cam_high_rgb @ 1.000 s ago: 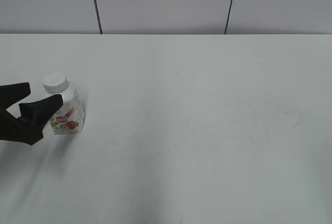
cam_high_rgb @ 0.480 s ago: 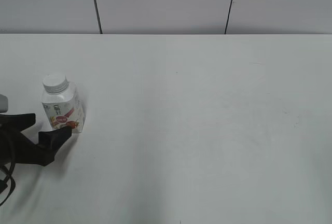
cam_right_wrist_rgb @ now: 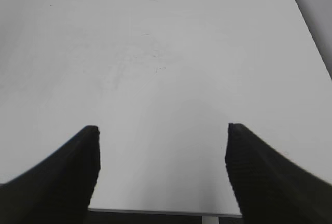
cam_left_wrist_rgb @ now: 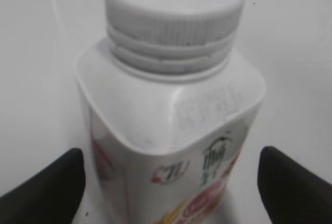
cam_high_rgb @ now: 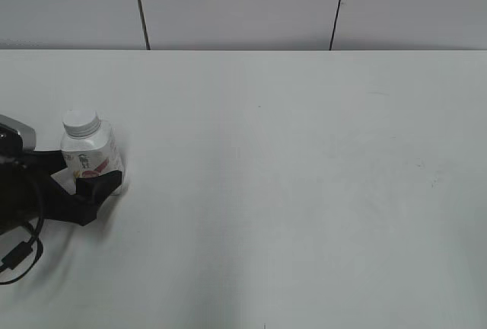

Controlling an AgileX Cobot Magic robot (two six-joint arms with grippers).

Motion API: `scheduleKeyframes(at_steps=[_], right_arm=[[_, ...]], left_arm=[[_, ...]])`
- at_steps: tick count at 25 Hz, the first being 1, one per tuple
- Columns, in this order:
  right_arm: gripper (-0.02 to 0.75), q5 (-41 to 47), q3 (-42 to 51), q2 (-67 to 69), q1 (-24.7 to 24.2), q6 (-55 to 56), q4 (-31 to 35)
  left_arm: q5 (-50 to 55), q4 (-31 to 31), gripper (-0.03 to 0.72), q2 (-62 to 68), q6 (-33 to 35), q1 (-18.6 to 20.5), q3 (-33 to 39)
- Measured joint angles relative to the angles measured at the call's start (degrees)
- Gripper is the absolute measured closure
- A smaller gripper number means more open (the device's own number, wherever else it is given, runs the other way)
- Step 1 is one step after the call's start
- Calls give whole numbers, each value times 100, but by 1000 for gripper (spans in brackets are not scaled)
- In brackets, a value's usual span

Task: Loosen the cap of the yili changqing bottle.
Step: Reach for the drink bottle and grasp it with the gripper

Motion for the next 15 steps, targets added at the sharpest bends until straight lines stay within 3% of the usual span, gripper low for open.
scheduleKeyframes(at_steps=[8, 15], right_arm=[[146, 0, 0, 0, 0, 0, -30], [146, 0, 0, 0, 0, 0, 0]], left_arm=[[-8, 255, 94, 285, 5, 0, -469], [-21, 260, 181, 304, 5, 0, -483]])
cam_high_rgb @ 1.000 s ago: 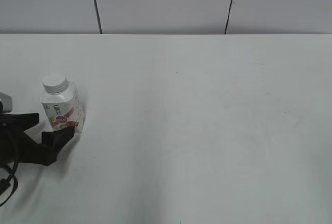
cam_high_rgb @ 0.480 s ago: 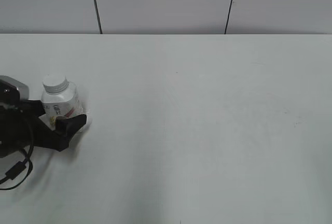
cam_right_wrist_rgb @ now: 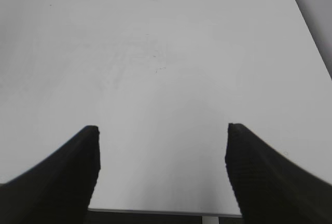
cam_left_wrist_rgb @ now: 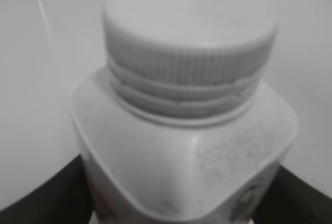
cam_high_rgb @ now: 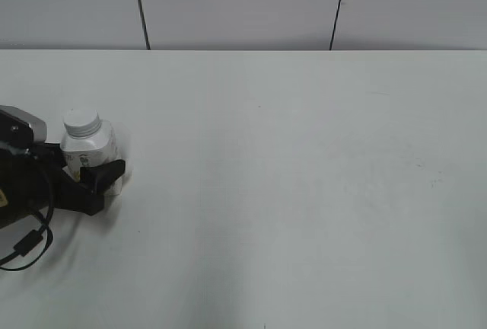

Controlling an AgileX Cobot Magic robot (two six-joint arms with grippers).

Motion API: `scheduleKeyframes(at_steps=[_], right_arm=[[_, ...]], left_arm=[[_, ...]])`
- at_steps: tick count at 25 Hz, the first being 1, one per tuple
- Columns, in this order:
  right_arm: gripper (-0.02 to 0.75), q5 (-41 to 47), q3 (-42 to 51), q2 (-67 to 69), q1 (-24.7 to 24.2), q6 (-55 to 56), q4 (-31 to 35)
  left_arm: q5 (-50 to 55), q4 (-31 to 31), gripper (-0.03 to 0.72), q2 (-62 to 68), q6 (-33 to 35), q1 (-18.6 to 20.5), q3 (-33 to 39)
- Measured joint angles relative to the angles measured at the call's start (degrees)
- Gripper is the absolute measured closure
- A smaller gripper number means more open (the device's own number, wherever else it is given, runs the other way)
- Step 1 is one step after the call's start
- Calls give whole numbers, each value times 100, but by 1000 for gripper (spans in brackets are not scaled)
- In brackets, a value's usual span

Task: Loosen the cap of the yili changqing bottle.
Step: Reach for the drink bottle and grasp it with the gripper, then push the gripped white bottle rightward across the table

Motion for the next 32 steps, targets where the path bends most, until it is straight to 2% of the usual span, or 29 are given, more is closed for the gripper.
scheduleKeyframes(at_steps=[16, 26, 32], right_arm=[[146, 0, 0, 0, 0, 0, -30], [146, 0, 0, 0, 0, 0, -30], [146, 0, 0, 0, 0, 0, 0]], left_arm=[[0, 151, 200, 2, 0, 0, -6], [43, 1503, 200, 14, 0, 0, -49], [181, 2442, 200, 31, -135, -46, -605]])
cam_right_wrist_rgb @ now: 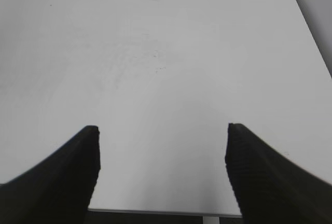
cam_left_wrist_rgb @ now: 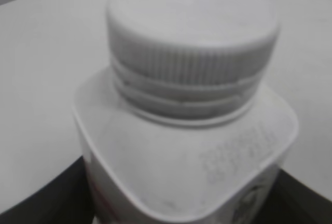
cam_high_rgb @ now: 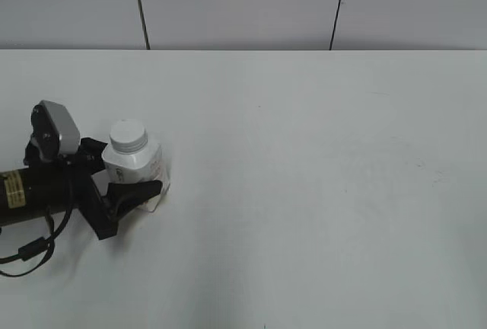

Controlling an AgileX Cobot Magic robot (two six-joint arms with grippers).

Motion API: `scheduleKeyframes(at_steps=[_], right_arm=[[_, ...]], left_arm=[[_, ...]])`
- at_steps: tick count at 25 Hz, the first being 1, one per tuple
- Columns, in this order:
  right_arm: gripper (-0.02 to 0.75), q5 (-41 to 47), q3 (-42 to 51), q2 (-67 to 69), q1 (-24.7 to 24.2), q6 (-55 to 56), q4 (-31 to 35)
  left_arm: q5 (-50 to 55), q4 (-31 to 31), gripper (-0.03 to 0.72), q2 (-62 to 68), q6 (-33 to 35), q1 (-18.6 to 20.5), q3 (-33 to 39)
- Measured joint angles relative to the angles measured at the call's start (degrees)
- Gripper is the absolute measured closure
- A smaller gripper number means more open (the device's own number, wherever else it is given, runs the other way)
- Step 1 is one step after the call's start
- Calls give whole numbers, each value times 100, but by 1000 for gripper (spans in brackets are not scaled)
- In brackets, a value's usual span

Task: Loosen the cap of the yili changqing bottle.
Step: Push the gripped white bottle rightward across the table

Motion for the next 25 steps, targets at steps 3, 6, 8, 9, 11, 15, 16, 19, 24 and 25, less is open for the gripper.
scheduleKeyframes(at_steps=[3, 6, 8, 9, 11, 15, 16, 19, 24, 25], right_arm=[[146, 0, 0, 0, 0, 0, 0], [146, -2, 0, 0, 0, 0, 0], [146, -2, 0, 97, 0, 0, 0], [146, -2, 0, 210, 0, 0, 0], [146, -7, -37, 476, 0, 0, 0], [146, -84, -245, 1159, 0, 0, 0], [146, -112, -325, 1366, 0, -8, 0], [146, -151, -590, 1998, 0, -52, 0], [146, -166, -1057, 3011, 0, -489, 39], [146, -166, -1158, 3213, 0, -650, 57]], left_arm=[[7, 69, 200, 0, -380, -159, -332], [20, 121, 201, 4, -578, -467, -633], [26, 169, 201, 4, -629, -721, -817], [26, 197, 201, 4, -672, -866, -917], [26, 239, 201, 4, -919, -1116, -1129], [26, 258, 201, 11, -1167, -1522, -1481], [26, 270, 201, 30, -1213, -1597, -1551], [-11, 276, 202, 219, -1436, -1749, -1753], [57, 605, 203, 625, -1536, -1880, -1978], [70, 730, 203, 651, -1540, -1910, -2020]])
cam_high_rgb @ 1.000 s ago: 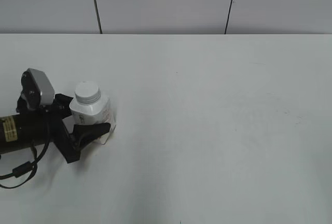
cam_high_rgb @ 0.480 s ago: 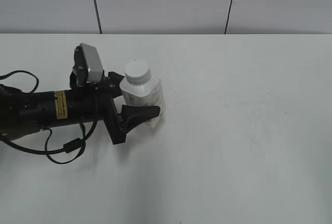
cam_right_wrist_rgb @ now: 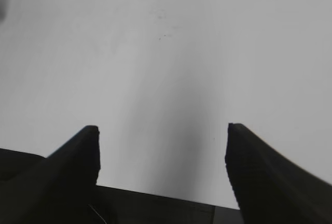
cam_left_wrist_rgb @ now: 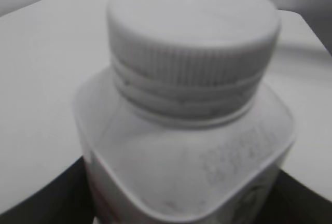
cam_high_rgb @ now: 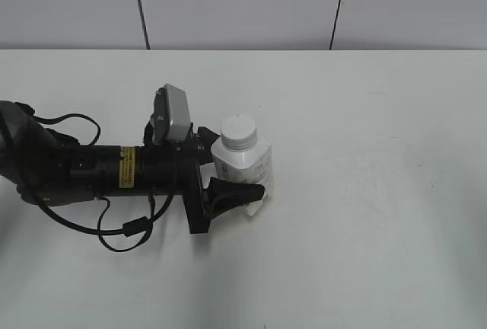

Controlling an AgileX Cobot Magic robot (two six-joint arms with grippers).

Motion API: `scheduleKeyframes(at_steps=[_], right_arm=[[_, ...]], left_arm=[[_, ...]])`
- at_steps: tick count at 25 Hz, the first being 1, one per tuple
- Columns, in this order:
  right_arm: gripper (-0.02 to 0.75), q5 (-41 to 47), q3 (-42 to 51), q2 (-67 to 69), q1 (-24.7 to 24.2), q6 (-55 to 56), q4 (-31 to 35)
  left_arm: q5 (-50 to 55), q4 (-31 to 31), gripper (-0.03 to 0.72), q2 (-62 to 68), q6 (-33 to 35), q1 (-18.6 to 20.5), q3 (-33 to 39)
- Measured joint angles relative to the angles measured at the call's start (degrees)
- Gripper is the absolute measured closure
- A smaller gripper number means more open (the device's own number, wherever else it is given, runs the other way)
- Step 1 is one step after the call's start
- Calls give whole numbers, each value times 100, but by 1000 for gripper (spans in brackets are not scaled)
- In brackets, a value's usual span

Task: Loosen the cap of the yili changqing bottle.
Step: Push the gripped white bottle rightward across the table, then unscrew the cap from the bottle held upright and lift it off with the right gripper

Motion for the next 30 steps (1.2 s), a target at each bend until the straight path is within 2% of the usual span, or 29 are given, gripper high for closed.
scheduleKeyframes(at_steps=[5, 10, 17, 21, 24, 30], right_arm=[[146, 14, -526, 1064, 0, -755, 386], [146, 433, -1224, 2368, 0, -1196, 733], [146, 814, -2261, 3563, 0, -1512, 1017], [200, 838, -2719, 4066, 44, -1543, 1111], [244, 842, -2984, 4320, 330, -1678, 1105], [258, 844, -3334, 4903, 1377, -1729, 1129]], left_arm=[[3, 460, 203, 8, -94, -104, -101], [177, 876, 204, 56, -260, -110, -100], [614, 933, 204, 55, -325, -110, -102], [638, 933, 204, 55, -342, -110, -106], [638, 933, 204, 55, -342, -110, -106], [640, 928, 204, 55, -342, -110, -106]])
